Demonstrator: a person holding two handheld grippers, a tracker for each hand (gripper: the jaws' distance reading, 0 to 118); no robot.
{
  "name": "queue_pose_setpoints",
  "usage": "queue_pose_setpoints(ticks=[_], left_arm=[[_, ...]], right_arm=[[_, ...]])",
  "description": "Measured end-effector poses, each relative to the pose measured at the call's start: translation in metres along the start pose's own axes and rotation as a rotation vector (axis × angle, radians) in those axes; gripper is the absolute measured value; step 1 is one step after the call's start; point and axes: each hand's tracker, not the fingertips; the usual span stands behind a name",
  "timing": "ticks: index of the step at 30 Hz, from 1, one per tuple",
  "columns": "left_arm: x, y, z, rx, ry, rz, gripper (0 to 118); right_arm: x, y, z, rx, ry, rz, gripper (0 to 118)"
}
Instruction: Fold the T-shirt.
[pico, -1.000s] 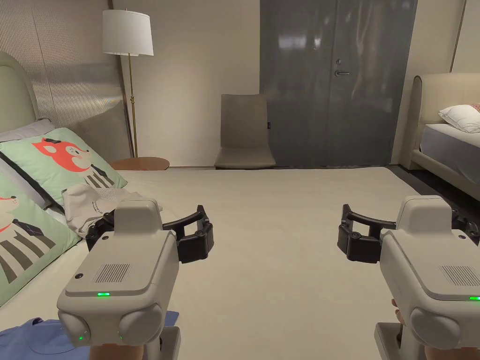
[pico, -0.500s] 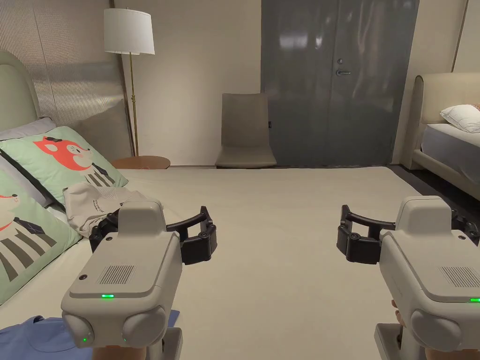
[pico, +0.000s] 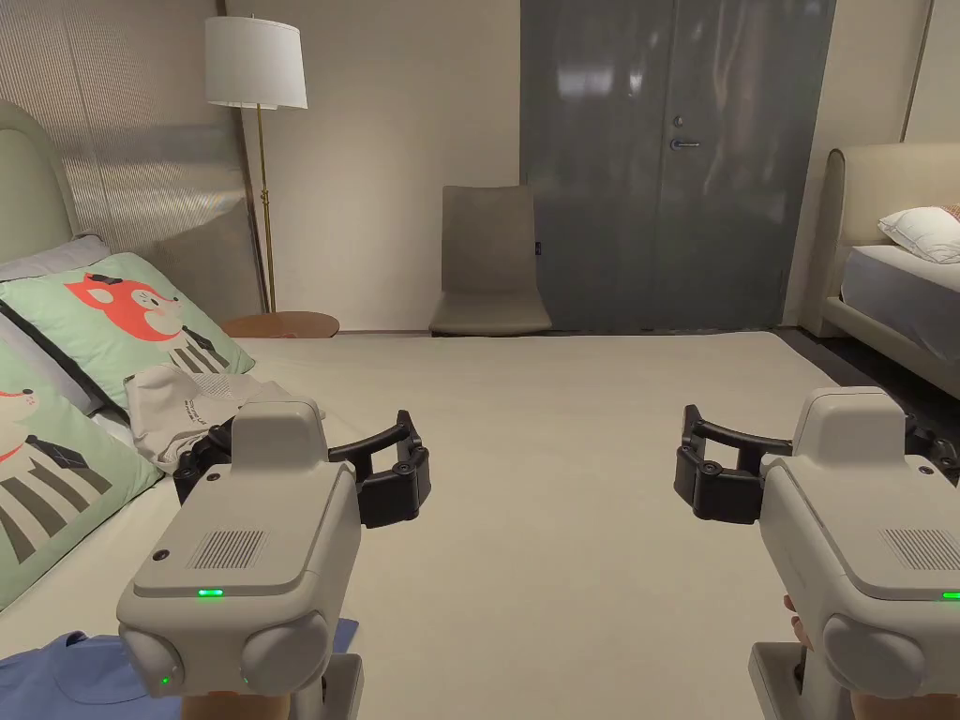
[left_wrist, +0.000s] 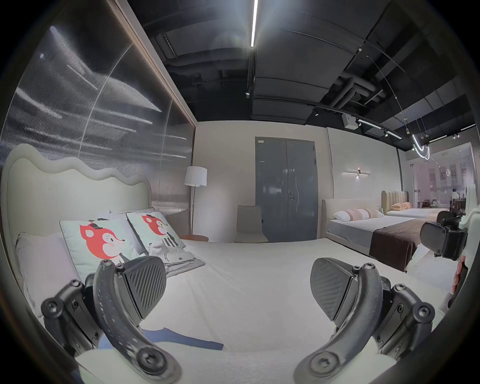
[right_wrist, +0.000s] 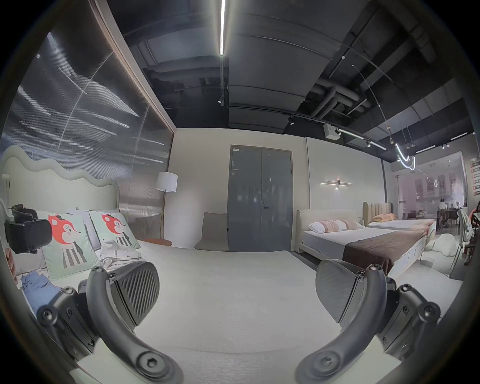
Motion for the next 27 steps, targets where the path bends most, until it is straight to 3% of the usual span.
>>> queue_pose_setpoints(ticks=[11, 13, 14, 15, 17, 18, 20, 21, 24, 27], left_arm=[[0.002, 0.0, 0.001, 0.004, -0.001, -0.011, 110], [0.003, 0.0, 0.002, 0.003, -0.003, -0.016, 105], [0.003, 0.0, 0.002, 0.003, -0.005, -0.018, 99], [0.004, 0.0, 0.003, 0.006, -0.009, -0.018, 83], [0.005, 0.0, 0.005, 0.021, -0.013, -0.016, 77], [0.006, 0.0, 0.006, 0.025, -0.014, -0.018, 64], [0.008, 0.001, 0.006, 0.03, -0.004, -0.022, 16], [0.009, 0.001, 0.006, 0.035, 0.005, -0.02, 0], [0.003, 0.004, 0.007, 0.034, -0.018, 0.01, 0], [-0.004, 0.007, 0.01, 0.029, 0.007, -0.007, 0]], right_arm=[[-0.002, 0.0, 0.001, 0.006, 0.002, 0.005, 118], [-0.002, 0.001, 0.002, 0.006, 0.0, 0.006, 118], [-0.002, 0.001, 0.002, 0.007, -0.002, 0.007, 113], [-0.002, 0.001, 0.002, 0.008, -0.002, 0.007, 100], [-0.002, 0.001, 0.006, 0.021, 0.016, 0.011, 93], [-0.003, 0.002, 0.007, 0.021, 0.008, 0.019, 78], [-0.006, 0.002, 0.006, 0.018, -0.055, 0.066, 9], [-0.007, 0.001, 0.006, 0.024, -0.052, 0.06, 1], [-0.005, 0.002, 0.007, 0.011, -0.005, -0.002, 1], [-0.012, 0.002, 0.003, 0.009, -0.005, 0.018, 1]])
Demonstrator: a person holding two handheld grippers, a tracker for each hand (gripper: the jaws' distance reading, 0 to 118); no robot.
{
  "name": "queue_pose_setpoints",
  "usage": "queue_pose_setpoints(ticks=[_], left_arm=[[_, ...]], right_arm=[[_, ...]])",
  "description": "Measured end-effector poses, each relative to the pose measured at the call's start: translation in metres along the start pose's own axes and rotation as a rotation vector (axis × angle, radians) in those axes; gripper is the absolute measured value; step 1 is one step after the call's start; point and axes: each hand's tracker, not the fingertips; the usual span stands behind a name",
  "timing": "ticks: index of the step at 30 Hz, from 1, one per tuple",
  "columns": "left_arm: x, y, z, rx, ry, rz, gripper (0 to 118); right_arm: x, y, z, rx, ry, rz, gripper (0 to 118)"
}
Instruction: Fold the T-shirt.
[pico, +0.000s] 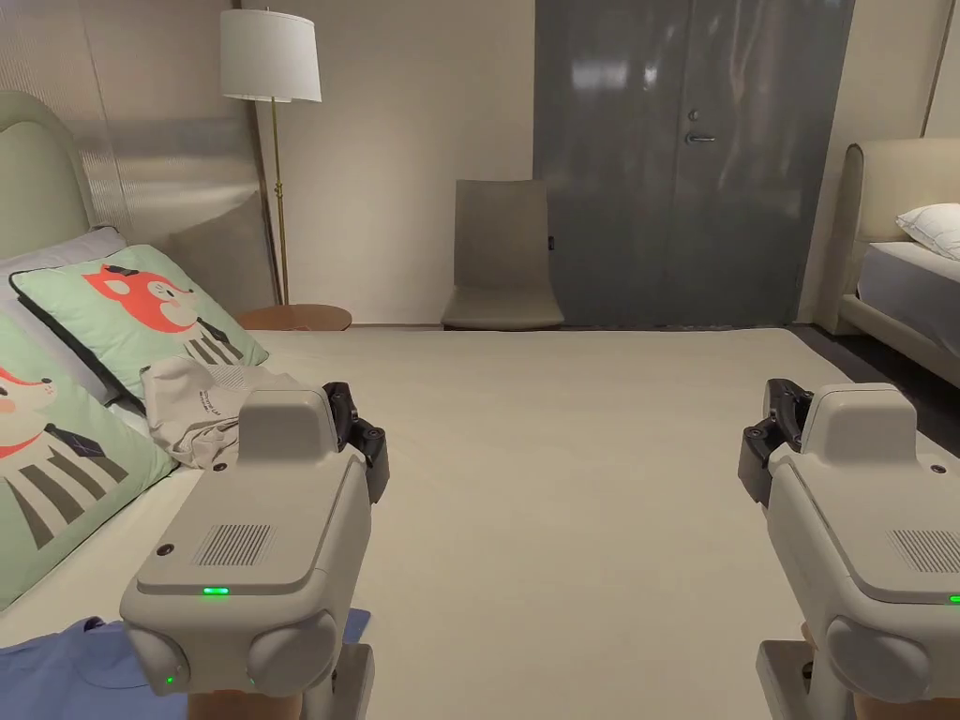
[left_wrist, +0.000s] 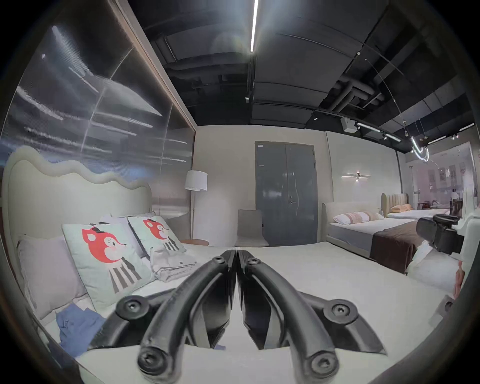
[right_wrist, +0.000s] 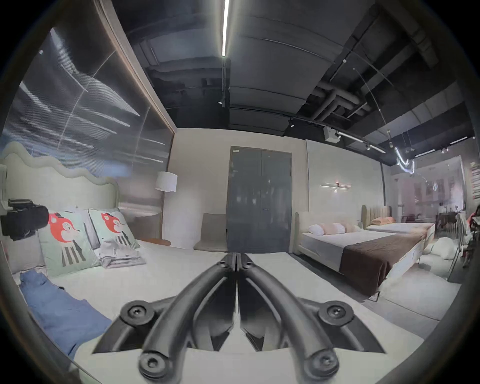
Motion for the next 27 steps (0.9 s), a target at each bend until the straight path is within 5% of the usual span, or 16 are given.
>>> queue_pose_setpoints(ticks=[13, 24, 25, 26, 27], left_arm=[[-0.137, 0.007, 0.061, -0.052, 0.35, -0.037, 0], [-0.191, -0.086, 0.027, -0.398, 0.405, 0.062, 3], [-0.196, -0.1, 0.021, -0.46, 0.4, 0.073, 12], [-0.2, -0.116, 0.014, -0.515, 0.4, 0.093, 35], [-0.204, -0.129, 0.007, -0.576, 0.393, 0.109, 75]], right_arm=[[-0.14, -0.006, -0.022, -0.016, 0.338, -0.088, 1], [-0.188, -0.048, -0.053, -0.153, 0.398, -0.062, 1], [-0.19, -0.054, -0.057, -0.17, 0.399, -0.061, 1], [-0.192, -0.059, -0.06, -0.185, 0.398, -0.058, 1], [-0.194, -0.064, -0.064, -0.198, 0.395, -0.053, 1]])
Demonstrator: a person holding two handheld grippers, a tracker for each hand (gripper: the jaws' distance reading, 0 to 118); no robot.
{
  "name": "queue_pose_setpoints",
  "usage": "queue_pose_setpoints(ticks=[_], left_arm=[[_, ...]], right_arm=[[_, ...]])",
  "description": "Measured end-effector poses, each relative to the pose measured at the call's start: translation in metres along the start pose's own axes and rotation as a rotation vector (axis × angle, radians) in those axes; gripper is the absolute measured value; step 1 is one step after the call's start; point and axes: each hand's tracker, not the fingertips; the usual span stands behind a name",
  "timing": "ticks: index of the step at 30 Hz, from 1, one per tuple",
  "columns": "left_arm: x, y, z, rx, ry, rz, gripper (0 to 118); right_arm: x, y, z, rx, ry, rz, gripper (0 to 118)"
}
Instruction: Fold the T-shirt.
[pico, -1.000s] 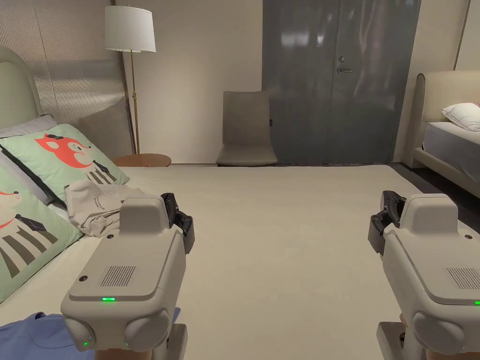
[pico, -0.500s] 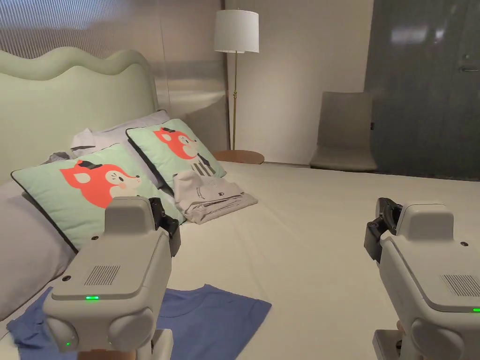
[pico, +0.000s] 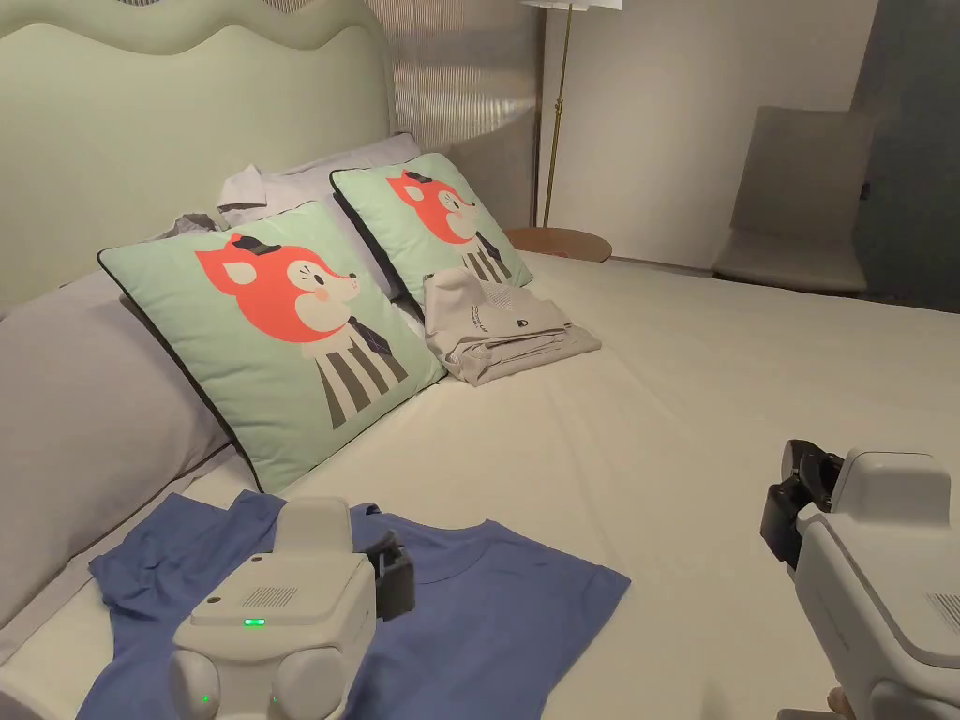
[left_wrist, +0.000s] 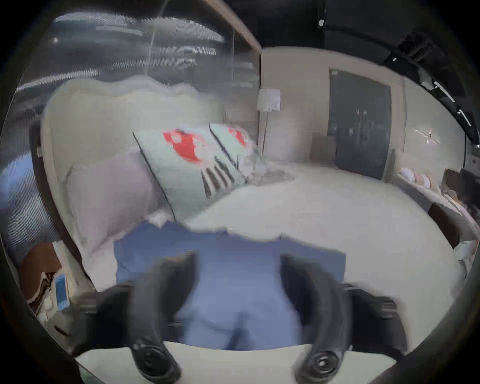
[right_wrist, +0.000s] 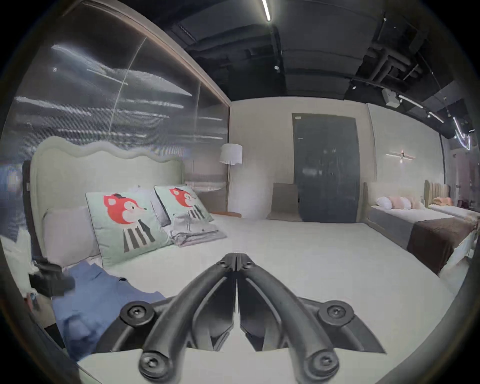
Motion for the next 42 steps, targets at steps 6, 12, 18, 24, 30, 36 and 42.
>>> queue_pose_setpoints(ticks=[6, 12, 18, 24, 30, 36, 42], left_arm=[[-0.002, -0.046, -0.071, -0.288, 0.035, 0.011, 107], [-0.011, -0.072, -0.098, -0.369, 0.053, 0.071, 47], [-0.005, -0.046, -0.076, -0.273, 0.036, 0.098, 1], [0.018, 0.014, -0.021, -0.067, -0.084, 0.107, 1], [0.079, 0.078, 0.059, 0.203, -0.288, 0.082, 1], [0.162, 0.116, 0.129, 0.395, -0.536, -0.013, 1], [0.249, 0.105, 0.163, 0.419, -0.784, -0.065, 1]], right_arm=[[0.003, -0.025, -0.026, -0.083, -0.012, -0.005, 1], [0.006, -0.04, -0.037, -0.13, -0.022, 0.001, 1], [0.018, -0.037, -0.031, -0.111, -0.039, -0.023, 1], [0.036, -0.017, -0.009, -0.06, -0.059, -0.031, 1], [0.066, 0.002, 0.035, 0.014, -0.106, -0.045, 1], [0.114, 0.019, 0.089, 0.096, -0.201, -0.064, 1], [0.165, 0.024, 0.143, 0.134, -0.323, -0.052, 1]])
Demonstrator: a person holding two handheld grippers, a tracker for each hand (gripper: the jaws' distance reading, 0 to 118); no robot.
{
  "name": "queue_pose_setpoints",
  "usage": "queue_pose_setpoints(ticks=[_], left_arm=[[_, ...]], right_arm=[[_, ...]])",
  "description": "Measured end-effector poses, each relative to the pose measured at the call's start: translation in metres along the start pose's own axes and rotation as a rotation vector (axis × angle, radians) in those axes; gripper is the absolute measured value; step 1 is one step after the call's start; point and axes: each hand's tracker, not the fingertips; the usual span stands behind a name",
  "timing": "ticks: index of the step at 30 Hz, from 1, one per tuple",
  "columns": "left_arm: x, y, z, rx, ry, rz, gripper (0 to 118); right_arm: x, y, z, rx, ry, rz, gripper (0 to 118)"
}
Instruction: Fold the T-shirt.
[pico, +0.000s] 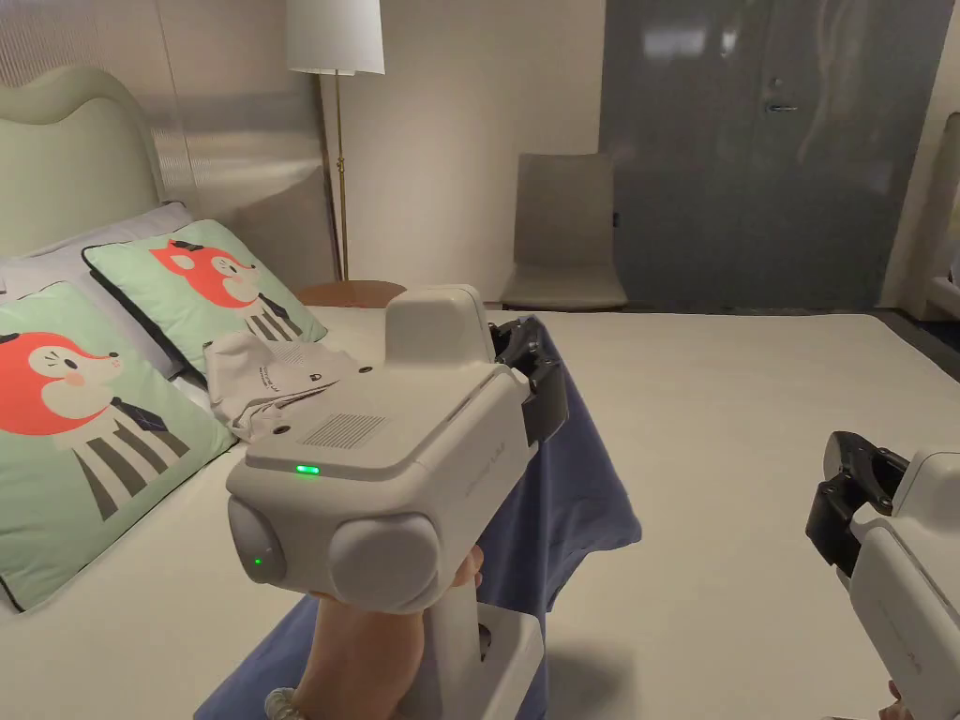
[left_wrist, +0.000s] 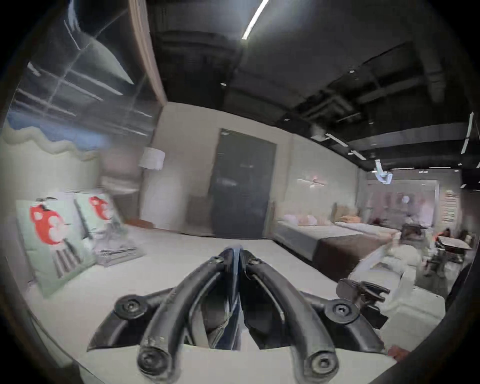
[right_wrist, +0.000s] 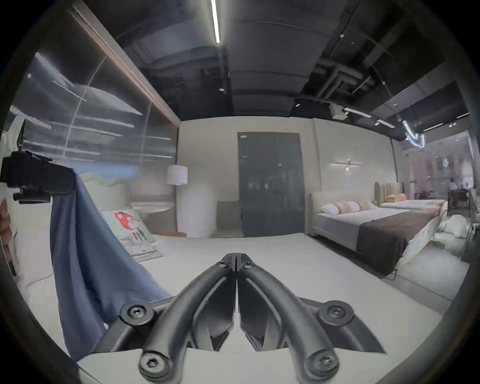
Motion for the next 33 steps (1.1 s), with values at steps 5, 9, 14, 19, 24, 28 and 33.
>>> queue_pose_setpoints(ticks=[5, 9, 14, 19, 24, 28, 33], left_arm=[[0.046, -0.056, -0.037, -0.169, -0.133, 0.05, 1], [0.064, -0.133, -0.057, -0.408, -0.197, 0.108, 1], [0.081, -0.231, -0.06, -0.687, -0.218, 0.115, 1], [0.09, -0.29, -0.059, -0.873, -0.221, 0.083, 1], [0.084, -0.299, -0.055, -0.88, -0.208, 0.07, 13], [0.068, -0.267, -0.049, -0.798, -0.157, 0.089, 100], [0.024, -0.176, -0.031, -0.498, -0.023, 0.042, 102]], right_arm=[[0.046, 0.004, 0.024, 0.008, -0.098, -0.008, 1], [0.07, 0.001, 0.037, -0.003, -0.151, -0.017, 1], [0.08, -0.009, 0.044, -0.025, -0.178, -0.021, 1], [0.079, -0.014, 0.046, -0.041, -0.176, -0.02, 1], [0.078, -0.015, 0.048, -0.042, -0.172, -0.018, 1], [0.078, -0.014, 0.047, -0.039, -0.172, -0.016, 1], [0.075, -0.01, 0.046, -0.028, -0.168, -0.007, 1]])
